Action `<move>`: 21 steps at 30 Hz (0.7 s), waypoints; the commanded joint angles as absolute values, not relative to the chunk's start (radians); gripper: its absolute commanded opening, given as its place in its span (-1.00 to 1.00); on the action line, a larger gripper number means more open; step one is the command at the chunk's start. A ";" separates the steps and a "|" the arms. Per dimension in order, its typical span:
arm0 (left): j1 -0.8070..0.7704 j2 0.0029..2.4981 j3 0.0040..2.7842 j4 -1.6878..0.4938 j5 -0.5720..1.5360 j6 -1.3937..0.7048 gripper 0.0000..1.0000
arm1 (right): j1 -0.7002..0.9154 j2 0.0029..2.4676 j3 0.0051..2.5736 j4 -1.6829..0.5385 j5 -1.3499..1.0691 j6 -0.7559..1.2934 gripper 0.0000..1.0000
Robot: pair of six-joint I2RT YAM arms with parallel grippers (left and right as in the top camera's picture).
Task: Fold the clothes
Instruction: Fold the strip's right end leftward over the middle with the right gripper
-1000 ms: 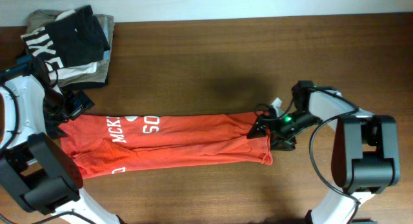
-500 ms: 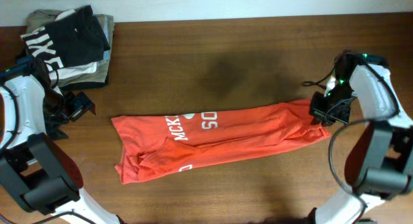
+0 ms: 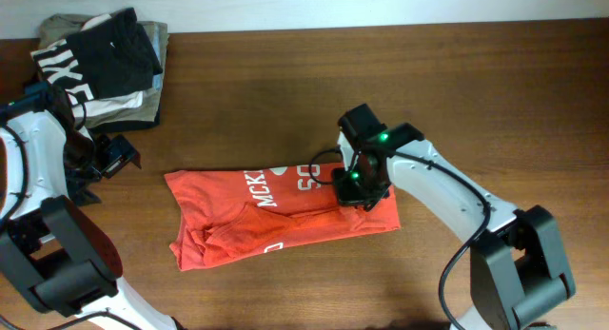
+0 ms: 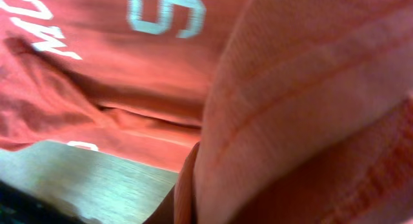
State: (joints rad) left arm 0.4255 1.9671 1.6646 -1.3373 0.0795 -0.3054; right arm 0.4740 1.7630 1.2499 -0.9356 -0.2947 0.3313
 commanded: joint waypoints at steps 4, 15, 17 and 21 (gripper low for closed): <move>0.423 1.949 1.671 -1.338 0.090 -0.301 0.98 | 0.566 1.760 1.243 -0.890 -0.311 0.405 0.99; 0.423 1.949 1.671 -1.341 0.090 -0.301 0.98 | 0.408 1.815 1.372 -0.995 -0.347 0.337 -0.81; 0.423 1.949 1.671 -1.340 0.090 -0.300 0.98 | 0.469 1.875 1.330 -0.937 -0.414 0.372 -0.92; 0.423 1.949 1.671 -1.347 0.090 -0.300 0.98 | 0.599 2.028 1.326 -0.919 -0.491 0.406 -0.87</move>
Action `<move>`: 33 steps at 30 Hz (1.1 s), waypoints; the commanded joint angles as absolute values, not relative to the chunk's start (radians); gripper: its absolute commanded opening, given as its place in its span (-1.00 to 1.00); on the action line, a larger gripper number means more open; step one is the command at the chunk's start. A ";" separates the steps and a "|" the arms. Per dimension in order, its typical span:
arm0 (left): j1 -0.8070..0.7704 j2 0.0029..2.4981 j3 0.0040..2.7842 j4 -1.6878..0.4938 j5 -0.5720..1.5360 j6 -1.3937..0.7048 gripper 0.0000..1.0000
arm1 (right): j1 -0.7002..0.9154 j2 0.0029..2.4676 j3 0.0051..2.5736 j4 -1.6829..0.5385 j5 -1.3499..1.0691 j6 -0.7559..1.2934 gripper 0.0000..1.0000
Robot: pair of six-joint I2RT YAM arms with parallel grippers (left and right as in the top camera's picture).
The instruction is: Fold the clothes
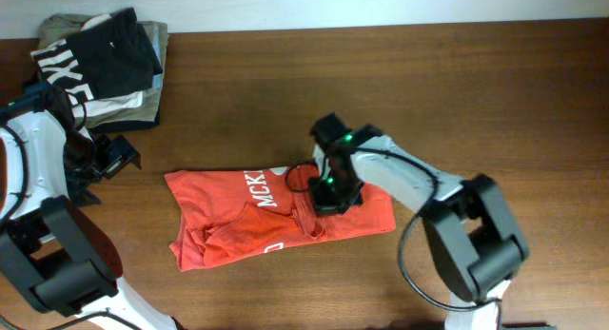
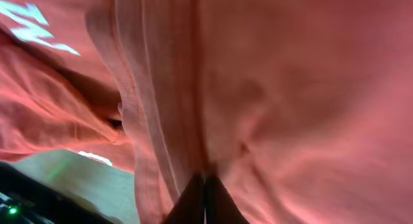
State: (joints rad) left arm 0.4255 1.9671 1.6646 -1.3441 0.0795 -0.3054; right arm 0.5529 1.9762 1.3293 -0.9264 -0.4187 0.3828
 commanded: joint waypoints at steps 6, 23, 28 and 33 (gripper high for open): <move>0.423 1.949 1.671 -1.346 0.090 -0.296 0.98 | 0.608 2.006 1.544 -1.062 -0.496 0.344 -0.85; 0.348 1.949 1.047 -1.031 0.585 -0.051 0.98 | -0.362 2.006 1.960 -1.410 0.005 0.319 0.97; 0.228 1.949 1.047 -0.941 0.580 -0.052 0.35 | -0.361 2.006 1.960 -1.410 0.005 0.319 0.97; 0.231 1.949 1.104 -0.973 0.314 -0.188 -0.99 | -0.360 2.006 1.960 -1.410 0.005 0.319 0.97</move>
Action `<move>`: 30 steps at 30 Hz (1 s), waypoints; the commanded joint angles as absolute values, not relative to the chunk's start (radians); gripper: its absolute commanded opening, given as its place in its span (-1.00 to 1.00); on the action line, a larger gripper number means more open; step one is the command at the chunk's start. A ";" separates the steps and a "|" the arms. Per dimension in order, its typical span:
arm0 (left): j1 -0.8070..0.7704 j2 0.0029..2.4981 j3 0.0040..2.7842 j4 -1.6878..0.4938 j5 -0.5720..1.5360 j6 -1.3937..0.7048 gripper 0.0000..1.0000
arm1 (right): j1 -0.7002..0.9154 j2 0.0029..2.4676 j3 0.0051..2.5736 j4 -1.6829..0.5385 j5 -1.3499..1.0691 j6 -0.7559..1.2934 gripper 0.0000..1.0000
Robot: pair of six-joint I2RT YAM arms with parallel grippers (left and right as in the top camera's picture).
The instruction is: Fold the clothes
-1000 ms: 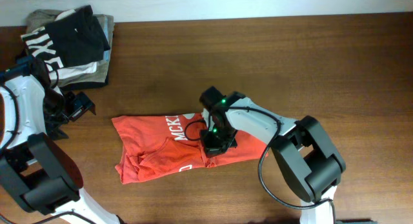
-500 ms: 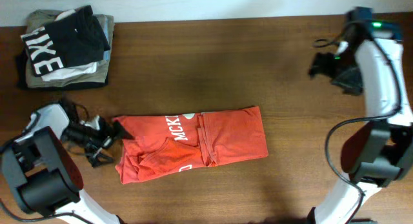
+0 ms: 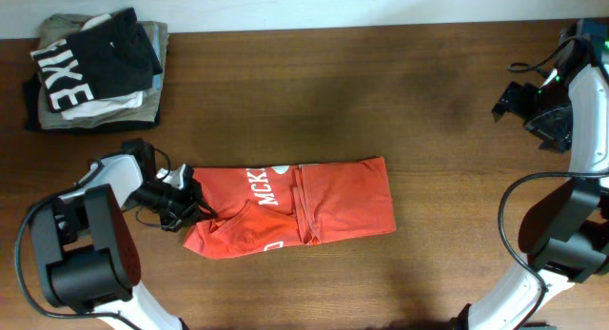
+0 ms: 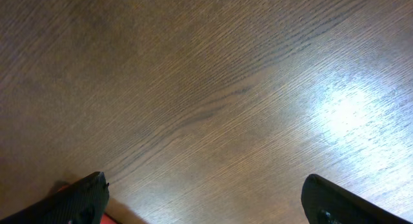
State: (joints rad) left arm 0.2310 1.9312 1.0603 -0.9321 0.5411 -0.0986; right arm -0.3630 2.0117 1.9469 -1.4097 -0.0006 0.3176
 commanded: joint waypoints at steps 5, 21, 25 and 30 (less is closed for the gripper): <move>0.299 1.949 1.583 -1.356 -0.025 -0.352 -0.99 | -0.361 2.006 1.960 -1.410 0.005 0.319 0.97; -0.306 1.949 1.703 -1.505 0.005 -0.344 -0.99 | -0.361 2.006 1.960 -1.410 0.005 0.319 0.97; -0.391 1.949 1.546 -1.340 0.098 -0.348 -0.97 | -0.361 2.006 1.960 -1.410 0.005 0.319 0.97; -0.476 1.949 1.523 -1.279 0.113 -0.348 -0.62 | -0.361 2.006 1.960 -1.410 0.005 0.319 0.98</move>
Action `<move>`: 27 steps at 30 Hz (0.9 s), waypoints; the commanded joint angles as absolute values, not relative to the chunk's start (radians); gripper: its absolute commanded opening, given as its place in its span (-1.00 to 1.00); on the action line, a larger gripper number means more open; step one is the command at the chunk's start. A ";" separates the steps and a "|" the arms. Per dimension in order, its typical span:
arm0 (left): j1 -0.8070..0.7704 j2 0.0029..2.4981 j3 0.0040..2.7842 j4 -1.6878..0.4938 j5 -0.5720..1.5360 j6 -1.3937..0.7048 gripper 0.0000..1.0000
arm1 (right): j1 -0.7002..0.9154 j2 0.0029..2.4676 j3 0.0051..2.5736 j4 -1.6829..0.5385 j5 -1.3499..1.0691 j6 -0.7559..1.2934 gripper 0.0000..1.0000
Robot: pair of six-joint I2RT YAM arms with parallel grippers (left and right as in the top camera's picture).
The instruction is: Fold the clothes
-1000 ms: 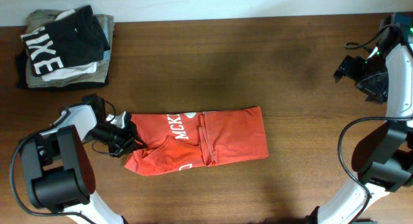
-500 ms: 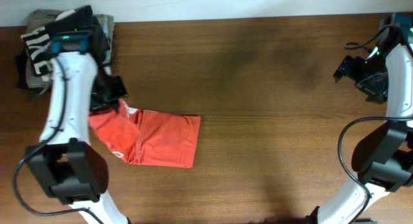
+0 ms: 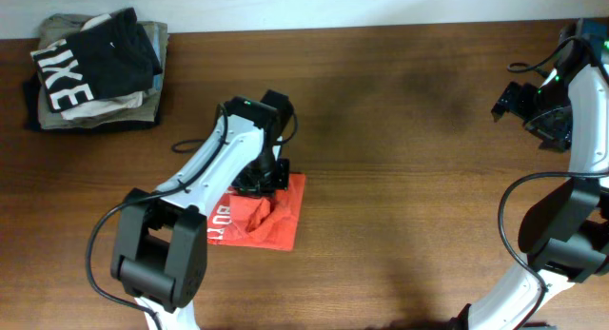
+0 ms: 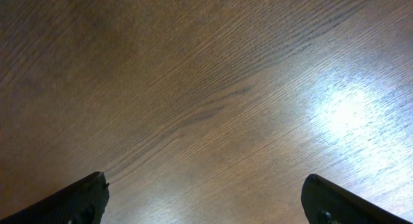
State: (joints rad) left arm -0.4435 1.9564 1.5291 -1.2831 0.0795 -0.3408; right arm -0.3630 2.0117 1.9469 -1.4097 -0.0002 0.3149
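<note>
The red shirt (image 3: 265, 219) lies as a small bunched packet on the wooden table (image 3: 400, 197), left of centre, with white lettering showing at its left edge. My left gripper (image 3: 258, 176) is down on the packet's upper edge; the arm hides its fingers, so its hold cannot be read. Far off at the right edge, my right gripper (image 3: 511, 99) hangs above bare wood. In the right wrist view that gripper (image 4: 203, 185) is open, its dark fingertips (image 4: 87, 195) wide apart with nothing between them.
A stack of folded clothes (image 3: 95, 68), with a black printed garment on top, sits in the far left corner. The left arm (image 3: 214, 159) stretches across the table's left half. The table's back edge meets a pale wall.
The left gripper has gone from the shirt's left end to a spot further right and back, and the long red shirt is now a short packet. The right arm has not moved.
First my right gripper was shut on the shirt's right end, then it had brought that end leftwards over the cloth. Later it was open at the far right, with my left gripper at the shirt's left end. Now that end lies folded over into a compact packet.
</note>
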 commanded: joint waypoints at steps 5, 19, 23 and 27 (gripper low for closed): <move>-0.496 1.949 1.523 -1.269 0.165 -0.347 -0.41 | -0.361 2.006 1.960 -1.409 0.005 0.319 0.97; -0.559 1.884 1.787 -1.450 -0.009 -0.280 -0.25 | -0.361 2.006 1.960 -1.410 0.005 0.319 0.97; -0.508 1.878 1.731 -1.587 0.046 -0.311 0.50 | -0.361 2.006 1.960 -1.410 0.005 0.319 0.97; -0.508 1.881 1.511 -1.406 0.213 -0.321 0.51 | -0.361 2.006 1.960 -1.410 0.005 0.319 0.97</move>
State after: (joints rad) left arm -0.5083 1.8877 1.6394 -1.4963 0.0837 -0.3077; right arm -0.3630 2.0121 1.9469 -1.4086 -0.0010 0.3141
